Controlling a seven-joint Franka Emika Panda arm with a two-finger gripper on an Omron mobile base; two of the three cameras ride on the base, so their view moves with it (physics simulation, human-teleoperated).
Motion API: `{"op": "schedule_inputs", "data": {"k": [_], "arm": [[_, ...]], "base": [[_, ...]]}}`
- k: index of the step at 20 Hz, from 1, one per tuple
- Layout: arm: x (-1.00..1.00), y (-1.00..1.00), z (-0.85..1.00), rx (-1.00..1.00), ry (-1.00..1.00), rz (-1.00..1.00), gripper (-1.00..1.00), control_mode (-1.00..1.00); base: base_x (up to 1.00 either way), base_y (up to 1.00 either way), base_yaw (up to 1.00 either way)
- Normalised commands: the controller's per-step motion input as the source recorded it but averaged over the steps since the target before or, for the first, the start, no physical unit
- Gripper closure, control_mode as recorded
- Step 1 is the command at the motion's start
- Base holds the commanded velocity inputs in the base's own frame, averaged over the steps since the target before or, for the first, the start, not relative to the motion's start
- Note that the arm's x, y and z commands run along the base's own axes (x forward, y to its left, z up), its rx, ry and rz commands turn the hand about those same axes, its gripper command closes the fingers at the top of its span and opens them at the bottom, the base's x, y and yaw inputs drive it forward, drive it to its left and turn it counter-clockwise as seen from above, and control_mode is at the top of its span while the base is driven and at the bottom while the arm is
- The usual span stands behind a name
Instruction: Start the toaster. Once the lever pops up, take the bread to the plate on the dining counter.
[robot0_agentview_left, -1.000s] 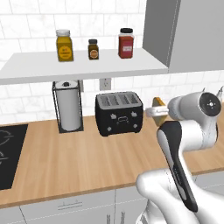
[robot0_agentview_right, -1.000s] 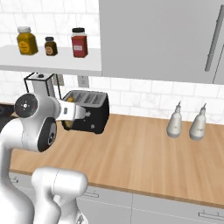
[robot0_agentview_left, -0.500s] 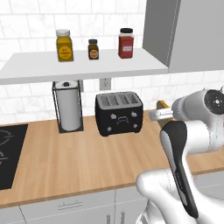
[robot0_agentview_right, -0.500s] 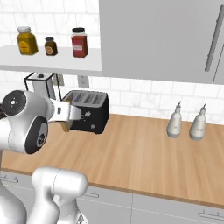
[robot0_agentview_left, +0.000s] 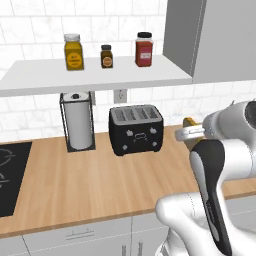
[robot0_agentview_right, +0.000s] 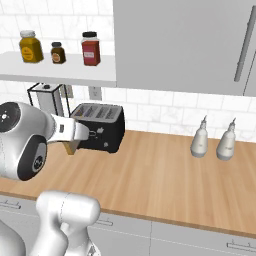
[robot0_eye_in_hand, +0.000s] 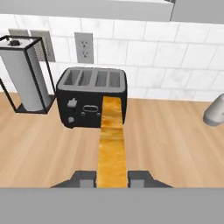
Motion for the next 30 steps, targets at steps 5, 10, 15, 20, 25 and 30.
{"op": "schedule_inputs", "data": {"k": [5, 10, 15, 20, 25, 30], "arm": [[-0.01, 0.00, 0.00, 0.00, 0.00, 0.00, 1.00, -1.00], [0.00, 0.00, 0.00, 0.00, 0.00, 0.00, 1.00, 1.00], [0.00, 0.00, 0.00, 0.00, 0.00, 0.00, 1.00, 1.00], [0.00, 0.00, 0.00, 0.00, 0.00, 0.00, 1.00, 1.00], [0.00, 0.00, 0.00, 0.00, 0.00, 0.00, 1.00, 1.00], [0.00, 0.00, 0.00, 0.00, 0.00, 0.00, 1.00, 1.00]], "base": [[0.00, 0.00, 0.00], [-0.59, 0.01, 0.02], [-0.88, 0.31, 0.48], [-0.27, 0.19, 0.97], [-0.11, 0.01, 0.98], [0.00, -0.09, 0.99]]}}
